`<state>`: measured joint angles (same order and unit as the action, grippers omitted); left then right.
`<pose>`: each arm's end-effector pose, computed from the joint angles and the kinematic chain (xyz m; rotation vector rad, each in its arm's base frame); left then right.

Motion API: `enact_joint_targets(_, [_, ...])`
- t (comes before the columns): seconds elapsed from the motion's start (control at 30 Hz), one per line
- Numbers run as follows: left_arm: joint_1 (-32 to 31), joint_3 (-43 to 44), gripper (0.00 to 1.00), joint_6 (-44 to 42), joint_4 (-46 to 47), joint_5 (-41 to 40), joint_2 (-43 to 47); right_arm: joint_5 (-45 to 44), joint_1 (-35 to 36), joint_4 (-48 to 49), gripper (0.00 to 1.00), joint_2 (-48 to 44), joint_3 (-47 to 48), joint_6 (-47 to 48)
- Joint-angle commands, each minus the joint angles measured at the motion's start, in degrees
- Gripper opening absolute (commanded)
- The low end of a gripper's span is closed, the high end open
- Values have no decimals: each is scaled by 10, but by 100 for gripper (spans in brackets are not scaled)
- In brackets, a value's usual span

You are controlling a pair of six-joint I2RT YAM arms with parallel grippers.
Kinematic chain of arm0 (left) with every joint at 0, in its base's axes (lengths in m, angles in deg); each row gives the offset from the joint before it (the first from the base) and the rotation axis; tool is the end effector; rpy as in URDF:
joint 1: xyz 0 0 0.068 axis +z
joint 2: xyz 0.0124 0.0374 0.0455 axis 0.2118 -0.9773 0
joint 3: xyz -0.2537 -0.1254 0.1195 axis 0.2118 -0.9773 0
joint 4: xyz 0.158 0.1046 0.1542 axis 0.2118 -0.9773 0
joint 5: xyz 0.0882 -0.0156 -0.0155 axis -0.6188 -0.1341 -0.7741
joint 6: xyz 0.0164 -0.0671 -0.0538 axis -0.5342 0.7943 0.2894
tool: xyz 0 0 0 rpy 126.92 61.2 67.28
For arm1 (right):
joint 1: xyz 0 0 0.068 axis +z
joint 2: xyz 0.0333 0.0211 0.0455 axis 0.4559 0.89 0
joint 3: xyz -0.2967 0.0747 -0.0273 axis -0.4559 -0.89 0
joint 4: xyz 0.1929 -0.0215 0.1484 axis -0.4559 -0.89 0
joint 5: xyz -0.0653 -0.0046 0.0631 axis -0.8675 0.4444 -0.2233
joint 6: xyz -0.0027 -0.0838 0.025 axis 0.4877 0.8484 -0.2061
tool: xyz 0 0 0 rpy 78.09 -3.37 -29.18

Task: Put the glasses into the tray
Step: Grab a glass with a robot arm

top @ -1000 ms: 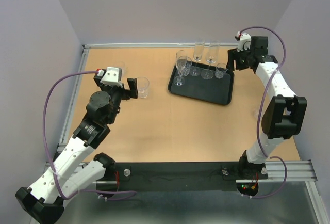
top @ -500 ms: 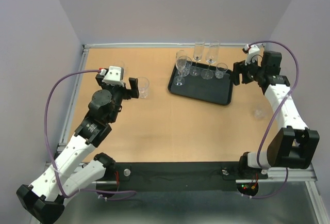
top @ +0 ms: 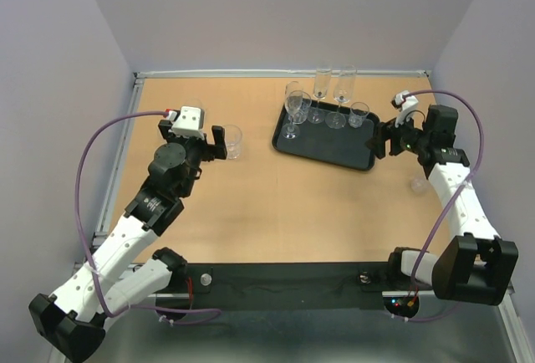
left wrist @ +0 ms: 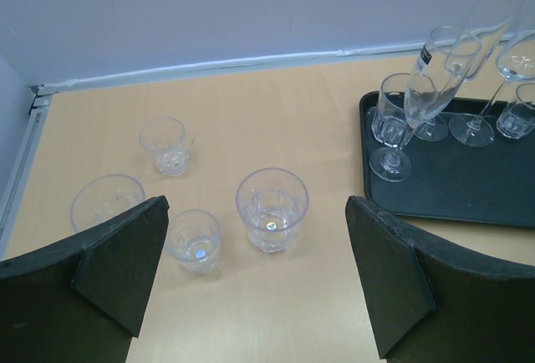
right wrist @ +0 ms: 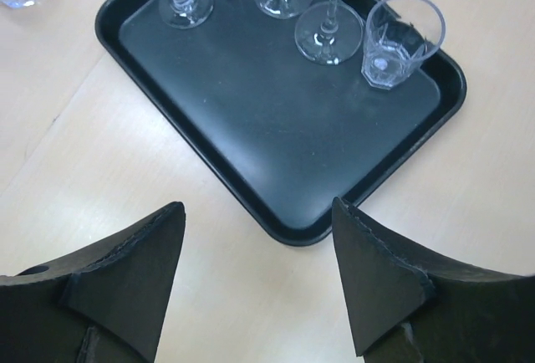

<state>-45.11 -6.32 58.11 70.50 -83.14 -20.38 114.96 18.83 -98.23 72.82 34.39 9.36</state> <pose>0.1638 -0.0739 0.3911 0.1641 1.4902 -0.1745 0.2574 0.0099 0.3183 -0.5520 1.9779 0.4043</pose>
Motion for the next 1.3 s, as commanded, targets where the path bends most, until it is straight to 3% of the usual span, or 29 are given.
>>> enact_joint_targets(0.0, [5, -9, 99, -4, 34, -13, -3, 32, -6, 54, 76, -30, -18, -8])
enact_joint_targets(0.23, [5, 5, 99, 15, 25, 10, -14, 37, -8, 67, 76, -40, -32, -21])
enact_joint_targets(0.7, [5, 29, 99, 154, -29, 89, -7, 33, -8, 69, 80, -46, -31, -36])
enact_joint_targets(1.13, [6, -3, 99, 247, -43, 104, -14, 26, -8, 69, 100, -47, -31, -43])
enact_joint_targets(1.27, [7, -9, 99, 264, -42, 104, -20, 25, -8, 69, 100, -47, -29, -45])
